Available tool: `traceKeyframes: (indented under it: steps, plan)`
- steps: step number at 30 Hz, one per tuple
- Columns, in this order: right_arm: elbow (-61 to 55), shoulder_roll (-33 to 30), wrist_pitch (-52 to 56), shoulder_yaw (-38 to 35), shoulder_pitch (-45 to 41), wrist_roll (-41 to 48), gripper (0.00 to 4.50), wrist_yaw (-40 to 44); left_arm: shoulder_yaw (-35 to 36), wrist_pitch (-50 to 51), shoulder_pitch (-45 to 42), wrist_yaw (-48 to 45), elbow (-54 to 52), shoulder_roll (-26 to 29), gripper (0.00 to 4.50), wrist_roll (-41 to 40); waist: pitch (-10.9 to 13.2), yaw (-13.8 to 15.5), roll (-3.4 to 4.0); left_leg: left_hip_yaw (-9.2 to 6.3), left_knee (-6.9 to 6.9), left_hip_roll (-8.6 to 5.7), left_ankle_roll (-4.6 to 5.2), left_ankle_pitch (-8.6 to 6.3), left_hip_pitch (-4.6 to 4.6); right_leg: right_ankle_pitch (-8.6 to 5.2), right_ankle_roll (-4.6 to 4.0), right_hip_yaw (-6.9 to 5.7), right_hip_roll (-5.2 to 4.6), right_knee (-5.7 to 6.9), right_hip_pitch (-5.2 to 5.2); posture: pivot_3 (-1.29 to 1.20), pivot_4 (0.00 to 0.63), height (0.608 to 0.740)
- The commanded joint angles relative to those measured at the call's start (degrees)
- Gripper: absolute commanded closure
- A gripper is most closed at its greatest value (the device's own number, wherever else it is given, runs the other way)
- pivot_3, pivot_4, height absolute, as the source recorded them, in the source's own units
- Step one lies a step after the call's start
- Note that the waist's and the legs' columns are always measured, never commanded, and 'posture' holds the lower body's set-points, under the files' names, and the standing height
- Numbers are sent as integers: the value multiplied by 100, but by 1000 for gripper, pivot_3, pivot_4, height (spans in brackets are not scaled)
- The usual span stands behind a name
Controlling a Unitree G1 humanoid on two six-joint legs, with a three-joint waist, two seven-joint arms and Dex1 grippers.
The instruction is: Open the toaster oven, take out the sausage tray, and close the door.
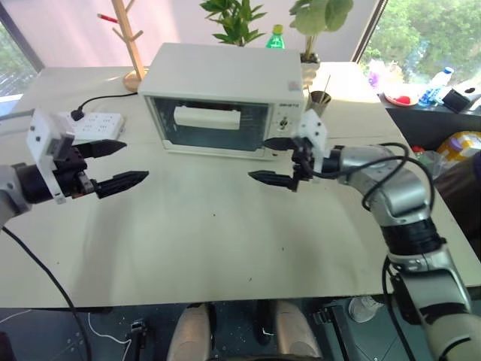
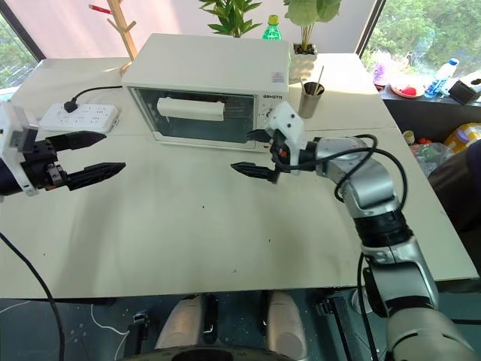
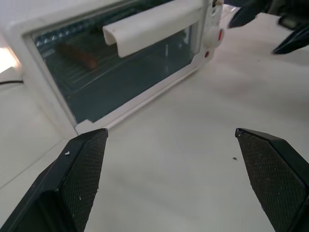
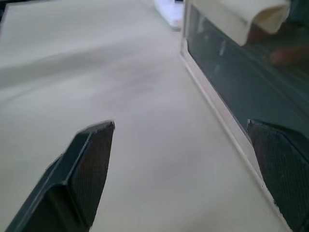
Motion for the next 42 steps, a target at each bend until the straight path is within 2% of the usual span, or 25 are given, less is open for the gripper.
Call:
traceKeyframes:
  steps: [1,7,15,22,27,36,39,40,42]
  plan:
    - [543,310,-404,86,-428,-289,43,-139,103,81,-162,-55,-123,195,0,-144,0,1,0,0,0,-1,0,0,0,0,0,0,-1,1,0,0,150,717]
    - [1378,830,-843,156,-934,-582,43,-196,235,48,-115,-114,-60,295,0,-89,0,-18,0,-3,0,-2,-1,1,-1,0,0,-1,-1,3,0,0,150,717]
    - [1472,1112,-973,100,-1163,-613,43,-85,197,-150,-109,-148,133,266,0,94,0,-53,0,-5,0,-1,-1,1,-1,0,0,-1,0,5,0,0,150,717]
    - [577,997,-422,163,-902,-290,43,251,-50,-244,-474,-64,455,141,0,160,1,-107,1,-8,-1,0,-2,1,-1,1,1,-1,0,8,-1,0,150,717]
    - [-257,776,-143,242,-483,-25,43,615,-626,-347,-1175,-43,908,-44,0,363,-1,-95,-1,-14,-1,-6,-2,1,-2,1,1,-5,-2,9,3,0,150,717]
    - [-870,809,435,193,-88,203,43,333,-1134,-165,-2308,-101,1435,-382,0,308,1,-112,-4,-11,-3,-2,-2,2,-3,1,1,-5,5,15,-6,0,150,717]
    - [-1035,821,550,169,99,254,0,186,-1312,-233,-2771,-213,1875,-494,889,425,1,-109,-4,-9,-1,-4,-3,2,-2,1,2,-5,2,17,-5,0,150,717]
    - [-1077,823,581,164,142,269,0,142,-1371,-265,-2893,-272,2011,-512,1311,474,0,-110,-4,-10,0,-4,-3,3,-3,1,2,-5,3,17,-5,0,150,717]
    - [-1185,833,658,156,256,302,0,44,-1667,-532,-3227,-420,2463,-573,2446,797,0,-104,-5,-9,1,-5,-3,3,-2,1,2,-5,3,17,-5,0,150,717]
